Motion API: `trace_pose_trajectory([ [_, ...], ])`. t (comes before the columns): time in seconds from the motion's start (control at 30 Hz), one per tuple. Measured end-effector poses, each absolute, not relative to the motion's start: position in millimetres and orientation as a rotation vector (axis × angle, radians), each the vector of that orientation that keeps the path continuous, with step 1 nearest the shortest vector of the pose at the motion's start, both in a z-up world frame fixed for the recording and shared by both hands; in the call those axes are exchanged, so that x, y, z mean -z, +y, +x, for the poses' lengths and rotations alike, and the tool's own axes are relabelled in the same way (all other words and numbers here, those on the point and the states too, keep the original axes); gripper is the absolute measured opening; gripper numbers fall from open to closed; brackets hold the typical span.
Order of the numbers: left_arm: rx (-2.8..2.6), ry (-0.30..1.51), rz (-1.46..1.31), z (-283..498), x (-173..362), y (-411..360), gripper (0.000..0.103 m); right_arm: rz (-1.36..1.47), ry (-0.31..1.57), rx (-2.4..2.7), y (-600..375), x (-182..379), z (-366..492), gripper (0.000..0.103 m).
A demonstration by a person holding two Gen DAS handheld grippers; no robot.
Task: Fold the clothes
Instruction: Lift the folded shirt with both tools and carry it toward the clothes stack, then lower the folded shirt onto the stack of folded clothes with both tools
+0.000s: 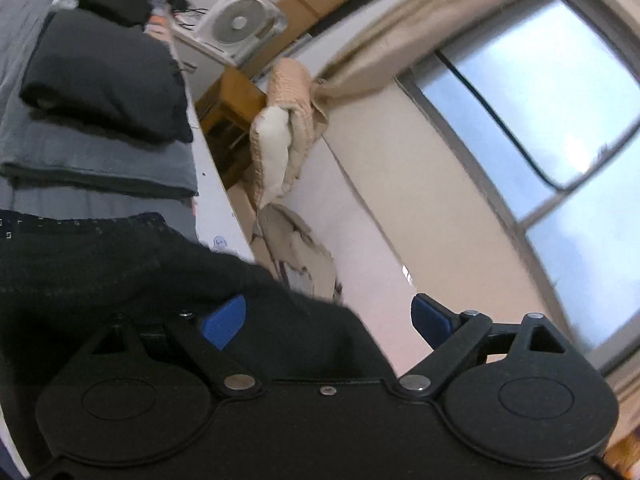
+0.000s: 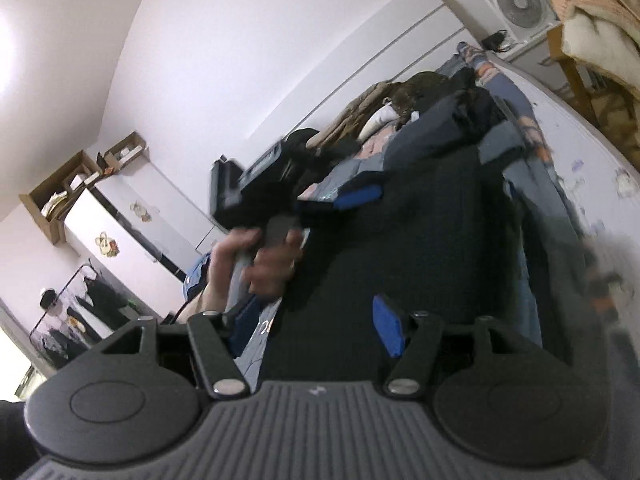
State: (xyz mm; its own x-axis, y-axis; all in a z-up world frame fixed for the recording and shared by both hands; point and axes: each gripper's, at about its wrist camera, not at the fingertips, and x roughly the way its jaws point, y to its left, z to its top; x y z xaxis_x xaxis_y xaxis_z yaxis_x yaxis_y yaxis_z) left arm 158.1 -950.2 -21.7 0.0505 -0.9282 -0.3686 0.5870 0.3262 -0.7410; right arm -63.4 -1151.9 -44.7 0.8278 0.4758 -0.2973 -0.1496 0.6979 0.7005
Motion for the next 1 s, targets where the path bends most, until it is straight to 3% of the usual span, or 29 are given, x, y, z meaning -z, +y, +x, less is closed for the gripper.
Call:
trace_pose_trajectory([
  [0.2,1.097,0.921,-0.544,183.9,26.0,-949.4,0.086,0.71,0.483,-0.324,-1151.4,62.2,-75.5,0.062],
  [0.5,1.089,0.754,-0.374,111.4,-27.1,-914.7,0.086,0.63,0.489,-0.259,-1140.5,55.0,-86.9,0.062],
  [0.6,1.098,0.71,-0.331,84.9,-41.6,-901.6,0.093,0.607,0.45,-0.256,-1133.7,44.6,-101.5,0.062],
  [0.8,1.337,0.901,-0.524,-1.7,13.6,-854.7,0.094,0.621,0.451,-0.275,-1126.8,47.5,-112.7,0.063],
  [1.0,1.273,1.037,-0.514,-32.1,66.0,-822.3,0.094,0.616,0.483,-0.219,-1137.0,72.5,-117.5,0.06],
])
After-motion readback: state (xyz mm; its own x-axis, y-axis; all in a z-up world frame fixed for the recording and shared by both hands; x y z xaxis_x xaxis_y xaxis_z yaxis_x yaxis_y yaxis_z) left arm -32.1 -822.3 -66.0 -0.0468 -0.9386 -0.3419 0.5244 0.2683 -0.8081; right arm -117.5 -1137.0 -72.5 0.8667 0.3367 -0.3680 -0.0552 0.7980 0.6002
